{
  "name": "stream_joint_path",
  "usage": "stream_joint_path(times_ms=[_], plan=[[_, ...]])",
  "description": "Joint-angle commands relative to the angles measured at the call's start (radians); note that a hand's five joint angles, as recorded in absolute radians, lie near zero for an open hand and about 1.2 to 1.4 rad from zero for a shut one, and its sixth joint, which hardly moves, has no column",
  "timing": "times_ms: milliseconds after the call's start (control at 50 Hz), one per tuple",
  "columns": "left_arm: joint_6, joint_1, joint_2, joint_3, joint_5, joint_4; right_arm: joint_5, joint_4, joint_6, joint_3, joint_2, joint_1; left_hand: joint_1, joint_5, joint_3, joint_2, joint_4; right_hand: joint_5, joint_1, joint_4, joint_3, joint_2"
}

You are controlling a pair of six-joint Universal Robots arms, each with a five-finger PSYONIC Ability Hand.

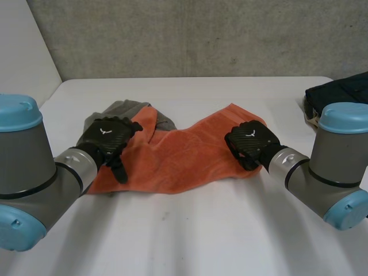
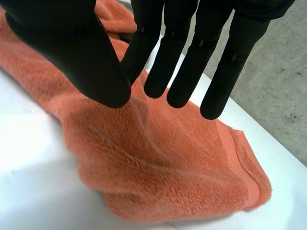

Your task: Fold the laundry.

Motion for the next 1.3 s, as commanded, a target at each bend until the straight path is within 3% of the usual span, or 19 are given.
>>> stream_joint_path(times_ms=[20,140,320,400,420,440,560,720,840,920,940,1000,1060,1280,1300], plan=[[0.002,0.003,0.003,0.029,-0.022,-0.01,0.085,0.039,0.111,-0.007,-0.058,0.061,-0.029,-0.052,-0.034,-0.027,-0.022,-0.041,-0.035,-0.043,-0.041,-0.04],[0.037,-0.005,-0.043,0.059,-0.031,-0.076,0.186,0.025,0.095,0.003,-0.061,0.087,0.056,0.034,0.052,0.059,0.063,-0.358,-0.352,-0.36,-0.358,-0.358],[0.103,-0.003,-0.215,0.121,-0.039,0.051,0.217,0.011,-0.043,0.001,-0.01,0.079,0.277,0.254,0.272,0.279,0.284,-0.367,-0.361,-0.369,-0.367,-0.367],[0.138,-0.005,-0.298,0.159,-0.044,0.105,0.217,0.007,-0.067,0.003,-0.001,0.067,0.675,0.652,0.67,0.677,0.682,-0.367,-0.361,-0.369,-0.367,-0.367],[0.156,-0.003,-0.315,0.165,-0.044,0.122,0.217,0.005,-0.066,0.001,0.0,0.064,1.048,1.025,1.044,1.05,1.055,-0.367,-0.361,-0.369,-0.367,-0.367],[0.167,-0.002,-0.321,0.17,-0.044,0.131,0.217,0.005,-0.064,0.003,0.0,0.062,1.191,1.168,1.187,1.193,1.198,-0.367,-0.361,-0.369,-0.367,-0.367],[0.213,-0.018,-0.238,0.196,-0.042,0.214,0.217,0.005,-0.061,-0.002,-0.009,0.05,1.192,1.17,1.188,1.195,1.199,-0.367,-0.361,-0.369,-0.367,-0.367],[0.105,-0.133,-0.165,0.327,-0.028,0.249,0.23,-0.004,-0.031,-0.017,-0.042,0.019,1.192,1.17,1.188,1.195,1.199,-0.367,-0.361,-0.369,-0.367,-0.367],[0.083,-0.169,-0.234,0.466,-0.106,0.128,0.231,0.002,0.008,-0.033,-0.05,-0.008,1.192,1.17,1.188,1.195,1.199,-0.37,-0.364,-0.372,-0.37,-0.37],[0.101,-0.117,-0.31,0.512,-0.189,-0.117,0.224,0.004,0.011,-0.031,-0.05,-0.03,0.151,0.128,0.147,0.153,0.158,-0.393,-0.388,-0.395,-0.393,-0.393],[0.1,-0.104,-0.318,0.512,-0.197,-0.152,0.222,0.004,0.009,-0.033,-0.049,-0.031,0.124,0.102,0.12,0.127,0.131,-0.405,-0.399,-0.407,-0.405,-0.405],[0.083,-0.063,-0.341,0.5,-0.196,-0.226,0.217,0.004,0.002,-0.037,-0.043,-0.034,0.13,0.107,0.126,0.132,0.137,-0.42,-0.414,-0.422,-0.42,-0.419],[0.061,-0.041,-0.349,0.475,-0.179,-0.216,0.217,0.004,-0.004,-0.042,-0.032,-0.031,0.186,0.163,0.181,0.188,0.193,-0.42,-0.414,-0.422,-0.42,-0.419],[0.07,0.009,-0.439,0.406,-0.09,-0.033,0.23,0.005,-0.041,-0.028,0.002,-0.015,0.365,0.342,0.36,0.367,0.372,-0.42,-0.414,-0.422,-0.42,-0.419],[0.084,0.009,-0.451,0.406,-0.081,-0.027,0.23,0.004,-0.044,-0.028,0.003,-0.016,0.475,0.453,0.471,0.478,0.482,-0.42,-0.414,-0.422,-0.42,-0.419]])
